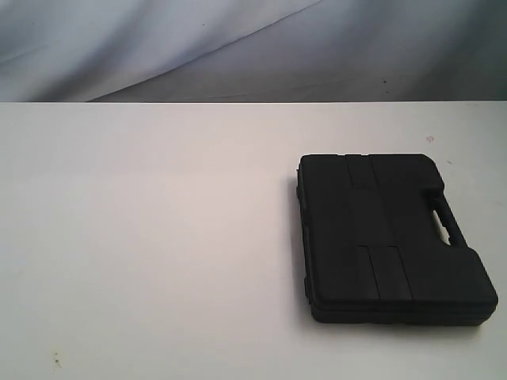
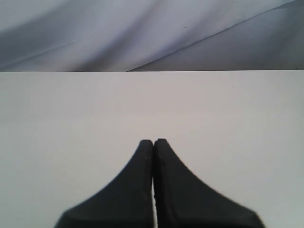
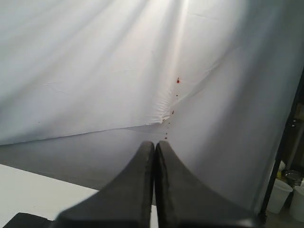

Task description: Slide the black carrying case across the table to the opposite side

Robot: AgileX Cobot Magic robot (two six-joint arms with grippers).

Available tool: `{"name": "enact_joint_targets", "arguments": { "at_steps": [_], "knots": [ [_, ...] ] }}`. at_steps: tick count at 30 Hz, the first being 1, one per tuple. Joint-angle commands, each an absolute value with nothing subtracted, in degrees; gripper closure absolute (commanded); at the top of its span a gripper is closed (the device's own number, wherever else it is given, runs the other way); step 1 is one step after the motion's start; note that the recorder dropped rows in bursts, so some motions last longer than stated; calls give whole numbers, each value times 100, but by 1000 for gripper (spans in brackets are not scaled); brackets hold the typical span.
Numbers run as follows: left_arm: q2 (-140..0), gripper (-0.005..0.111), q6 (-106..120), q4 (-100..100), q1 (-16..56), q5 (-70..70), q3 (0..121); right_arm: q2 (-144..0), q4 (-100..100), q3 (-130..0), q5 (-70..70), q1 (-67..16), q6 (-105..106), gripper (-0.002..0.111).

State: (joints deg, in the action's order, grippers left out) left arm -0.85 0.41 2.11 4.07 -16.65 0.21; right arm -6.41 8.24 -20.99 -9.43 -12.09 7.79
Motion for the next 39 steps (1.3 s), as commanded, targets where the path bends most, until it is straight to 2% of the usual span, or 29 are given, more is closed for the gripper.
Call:
{"name": "enact_joint_targets", "arguments": {
  "at_steps": [1, 8, 19, 39],
  "knots": [
    [-53, 107, 44, 198, 393, -1611, 0, 0, 880, -1712, -929, -1201, 921, 108],
    [-37, 107, 64, 198, 393, -1611, 0, 0, 768, -1698, -1147, -1201, 921, 108],
    [-38, 107, 47, 198, 393, -1611, 0, 0, 674, -1640, -2560, -1201, 414, 108],
    [-38, 107, 91, 198, 393, -1611, 0, 0, 149, -1640, -2732, -1201, 145, 108]
  ]
}}
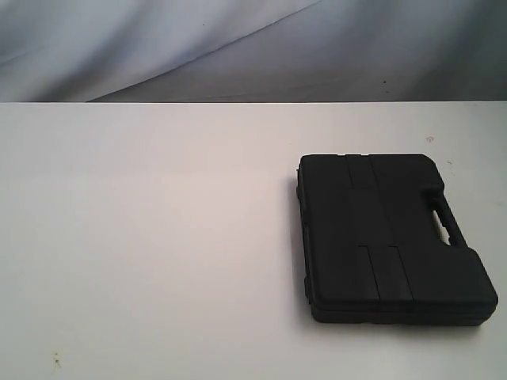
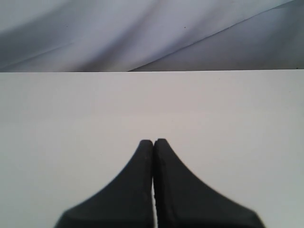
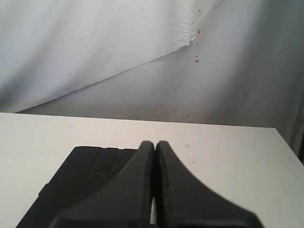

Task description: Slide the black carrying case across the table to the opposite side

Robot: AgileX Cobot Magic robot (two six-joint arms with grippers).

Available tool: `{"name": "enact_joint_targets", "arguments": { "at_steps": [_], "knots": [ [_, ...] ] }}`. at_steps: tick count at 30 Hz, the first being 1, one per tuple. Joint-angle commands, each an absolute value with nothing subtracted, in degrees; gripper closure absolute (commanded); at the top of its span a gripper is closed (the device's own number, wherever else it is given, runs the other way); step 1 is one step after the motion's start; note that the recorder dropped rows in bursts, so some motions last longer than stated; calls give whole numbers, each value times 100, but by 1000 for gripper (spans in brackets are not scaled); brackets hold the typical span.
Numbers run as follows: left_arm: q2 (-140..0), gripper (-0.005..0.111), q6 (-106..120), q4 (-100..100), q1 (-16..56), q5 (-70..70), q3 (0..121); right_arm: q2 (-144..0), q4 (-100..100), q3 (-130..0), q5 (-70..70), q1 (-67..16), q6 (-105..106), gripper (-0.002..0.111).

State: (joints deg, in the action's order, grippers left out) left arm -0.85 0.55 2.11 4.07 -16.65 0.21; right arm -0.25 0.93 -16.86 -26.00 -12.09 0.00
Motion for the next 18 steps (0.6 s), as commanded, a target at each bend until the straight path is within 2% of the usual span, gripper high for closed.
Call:
{"name": "enact_joint_targets", "arguments": {
  "at_steps": [1, 5, 13, 18],
  "knots": [
    [-38, 107, 91, 198, 393, -1611, 0, 0, 190, -1640, -2732, -1201, 195, 108],
    [-38, 107, 91, 198, 393, -1611, 0, 0, 251, -1495, -2120, -1201, 422, 108],
    [-38, 107, 96, 198, 393, -1611, 0, 0, 174, 0, -364, -1201, 407, 108],
    [-38, 107, 96, 198, 393, -1611, 0, 0, 248, 0, -801, -1201, 513, 108]
  ]
}}
